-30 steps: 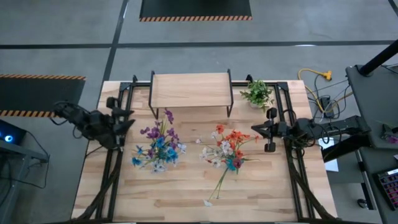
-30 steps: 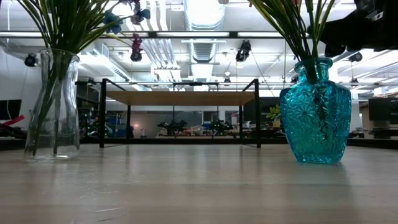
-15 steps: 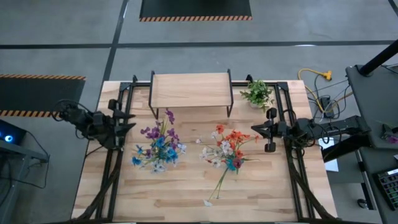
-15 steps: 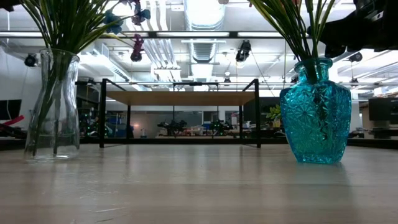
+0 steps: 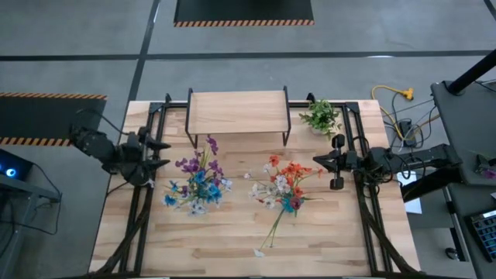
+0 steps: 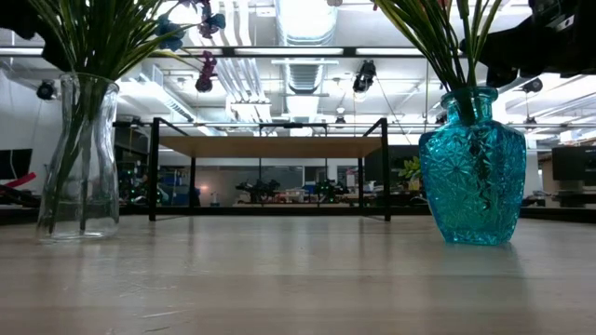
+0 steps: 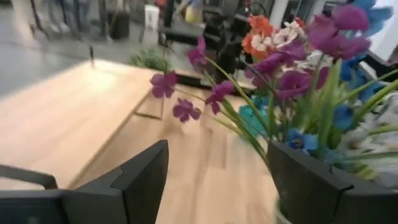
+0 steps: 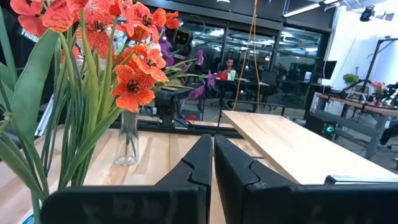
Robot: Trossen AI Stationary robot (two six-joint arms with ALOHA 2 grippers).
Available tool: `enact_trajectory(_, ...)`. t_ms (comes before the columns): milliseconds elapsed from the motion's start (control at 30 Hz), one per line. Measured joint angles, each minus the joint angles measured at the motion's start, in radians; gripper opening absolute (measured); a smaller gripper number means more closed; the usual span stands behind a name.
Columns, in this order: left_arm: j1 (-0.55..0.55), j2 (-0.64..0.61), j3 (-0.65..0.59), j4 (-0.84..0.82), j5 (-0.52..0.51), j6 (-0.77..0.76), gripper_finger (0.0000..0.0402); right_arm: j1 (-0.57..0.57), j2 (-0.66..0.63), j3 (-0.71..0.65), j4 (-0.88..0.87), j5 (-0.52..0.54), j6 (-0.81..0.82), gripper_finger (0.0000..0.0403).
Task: Pick and place flowers into a vace then onto a shelf
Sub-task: Put the transparent vase on the shelf
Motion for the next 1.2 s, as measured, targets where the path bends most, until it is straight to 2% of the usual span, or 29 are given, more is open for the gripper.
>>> enact_trajectory(167,0.000,0.122,0.105,-0.175,0.119,-0.099,0.0257,0.000,0.000,0.000,0.000,0.000,0.000,0.0008)
enact_trajectory(233,0.000,0.191,0.144,-0.271,0.137,-0.164,0.0255,0.000,0.000,0.000,-0.001,0.000,0.000,0.0008)
enact_trajectory(400,0.000,0.373,0.229,-0.510,0.242,-0.416,0.0251,0.000,0.000,0.000,-0.006,0.000,-0.001,0.0009)
enact_trajectory(600,0.000,0.570,0.262,-0.480,0.338,-0.439,0.0251,0.000,0.000,0.000,-0.008,0.000,-0.001,0.0009)
enact_trajectory(800,0.000,0.731,0.223,-0.472,0.424,-0.490,0.0251,0.000,0.000,0.000,-0.008,0.000,-0.001,0.0008)
enact_trajectory(1033,-0.035,0.843,0.192,-0.360,0.428,-0.487,0.0251,0.000,0.000,0.000,-0.008,-0.001,-0.005,0.0008)
enact_trajectory(1200,-0.047,0.872,0.190,-0.350,0.401,-0.484,0.0251,0.000,0.000,0.000,-0.007,-0.001,-0.005,0.0008)
